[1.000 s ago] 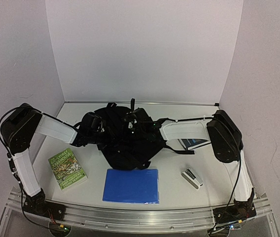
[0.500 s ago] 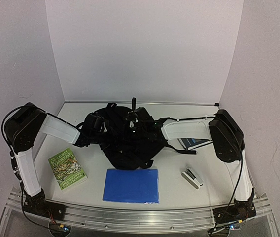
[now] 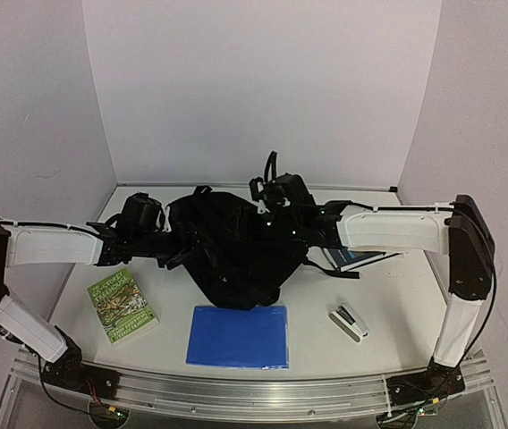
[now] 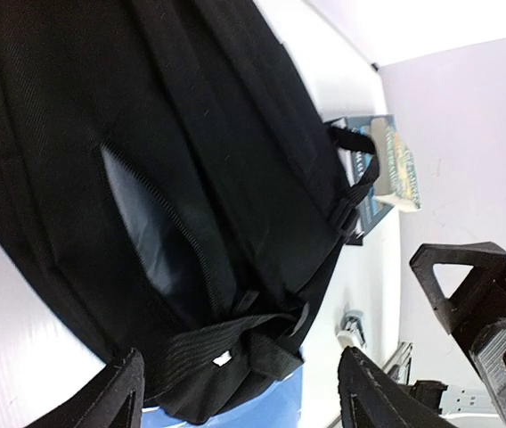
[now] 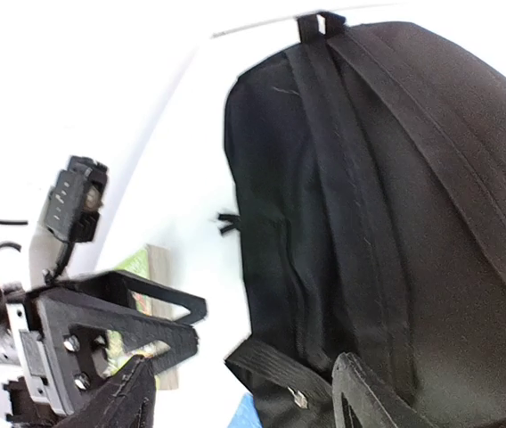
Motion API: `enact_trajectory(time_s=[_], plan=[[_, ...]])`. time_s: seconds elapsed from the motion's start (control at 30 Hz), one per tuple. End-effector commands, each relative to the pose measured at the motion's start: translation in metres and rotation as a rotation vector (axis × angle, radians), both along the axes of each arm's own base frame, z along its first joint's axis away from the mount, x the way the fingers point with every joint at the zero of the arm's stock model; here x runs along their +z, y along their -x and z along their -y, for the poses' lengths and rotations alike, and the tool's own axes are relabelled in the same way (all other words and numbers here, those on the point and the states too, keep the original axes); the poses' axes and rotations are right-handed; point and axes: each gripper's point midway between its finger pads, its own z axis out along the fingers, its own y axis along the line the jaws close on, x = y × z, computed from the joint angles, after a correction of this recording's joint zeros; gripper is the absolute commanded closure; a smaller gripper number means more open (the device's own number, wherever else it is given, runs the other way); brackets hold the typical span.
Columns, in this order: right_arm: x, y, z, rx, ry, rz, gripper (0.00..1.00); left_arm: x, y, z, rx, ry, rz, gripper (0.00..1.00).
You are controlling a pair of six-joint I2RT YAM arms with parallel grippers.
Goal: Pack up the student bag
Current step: Place the personal item in the student bag, then adjust the student bag at the center of the board.
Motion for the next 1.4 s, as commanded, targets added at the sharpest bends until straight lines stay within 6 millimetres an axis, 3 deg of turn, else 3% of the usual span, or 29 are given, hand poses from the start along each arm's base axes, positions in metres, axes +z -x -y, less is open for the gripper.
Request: enact_trajectory(time_s=[0.0,0.23,0.37,0.5,0.63,0.73,0.87,0.93,1.2,1.37], plan=[[-0.028,0.005,0.024,-0.046,0.083,-0.038,0.31,-0.014,0.014,-0.001,-0.094,-0.076,-0.002,0.24],[-0.074,0.010,0.031,-0.075,0.142,-0.134,0.36,-0.023,0.012,0.010,-0.169,-0.094,-0.004,0.21],[-0.091,0.012,0.028,-0.065,0.160,-0.164,0.43,-0.029,0.015,0.018,-0.209,-0.070,-0.019,0.23],[-0.102,0.008,0.025,-0.070,0.177,-0.171,0.52,-0.033,0.015,0.024,-0.223,-0.058,-0.028,0.33],[-0.110,0.006,0.028,-0.090,0.200,-0.172,0.54,-0.032,0.019,0.028,-0.242,-0.050,-0.026,0.45],[-0.115,0.007,0.031,-0.092,0.212,-0.179,0.63,-0.031,0.027,0.034,-0.279,-0.035,-0.023,0.54],[-0.110,0.010,0.035,-0.096,0.208,-0.178,0.86,-0.028,0.043,0.047,-0.365,-0.013,0.005,0.64],[-0.104,0.010,0.039,-0.106,0.205,-0.168,0.91,-0.025,0.053,0.054,-0.416,0.003,0.023,0.67],[-0.080,0.006,0.063,-0.192,0.202,-0.115,0.94,-0.015,0.092,0.084,-0.593,-0.007,0.103,0.69],[-0.066,0.006,0.076,-0.212,0.198,-0.094,0.95,-0.006,0.091,0.078,-0.563,-0.028,0.131,0.59]])
